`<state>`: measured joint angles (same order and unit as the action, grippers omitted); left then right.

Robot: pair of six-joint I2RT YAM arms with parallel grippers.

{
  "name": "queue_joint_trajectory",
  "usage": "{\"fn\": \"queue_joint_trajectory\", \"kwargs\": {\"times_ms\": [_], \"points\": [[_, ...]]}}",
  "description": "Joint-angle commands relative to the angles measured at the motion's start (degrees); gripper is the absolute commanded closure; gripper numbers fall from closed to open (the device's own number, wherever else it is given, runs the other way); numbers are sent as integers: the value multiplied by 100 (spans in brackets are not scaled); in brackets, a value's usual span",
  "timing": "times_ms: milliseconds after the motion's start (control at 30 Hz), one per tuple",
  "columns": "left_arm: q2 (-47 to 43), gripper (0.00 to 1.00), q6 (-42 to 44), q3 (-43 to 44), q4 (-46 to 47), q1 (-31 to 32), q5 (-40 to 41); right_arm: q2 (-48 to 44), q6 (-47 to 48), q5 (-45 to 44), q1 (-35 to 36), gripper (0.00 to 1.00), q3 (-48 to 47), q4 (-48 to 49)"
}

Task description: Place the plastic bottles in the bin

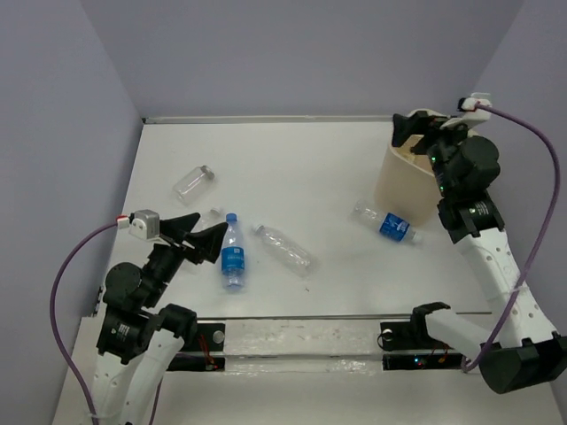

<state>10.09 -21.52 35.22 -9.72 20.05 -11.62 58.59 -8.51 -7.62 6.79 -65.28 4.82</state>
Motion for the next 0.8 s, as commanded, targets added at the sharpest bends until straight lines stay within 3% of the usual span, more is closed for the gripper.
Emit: {"fn": "queue_joint_trajectory", "kwargs": {"times_ms": [0, 33, 167, 367, 633, 767], "points": [[186, 1, 25, 11, 128, -98, 291, 73, -214, 1624, 1514, 0, -48, -1122], [221, 1, -10, 20, 67, -116, 483, 265, -116, 1466, 2310, 0, 6, -1393], [371, 1, -89, 72, -83, -221, 950, 985, 60, 999, 3554, 0, 155, -1650], [459, 1, -151, 108, -197, -370, 1100, 2381, 33, 797, 4505, 0, 156, -1642], [644, 1, -142, 55, -110, -450, 907, 4175, 104, 428, 4885, 2, -591, -1818], [635, 1, -133, 46, -83, -450, 872, 4739, 104, 480, 4938, 11, -907, -1932]]}}
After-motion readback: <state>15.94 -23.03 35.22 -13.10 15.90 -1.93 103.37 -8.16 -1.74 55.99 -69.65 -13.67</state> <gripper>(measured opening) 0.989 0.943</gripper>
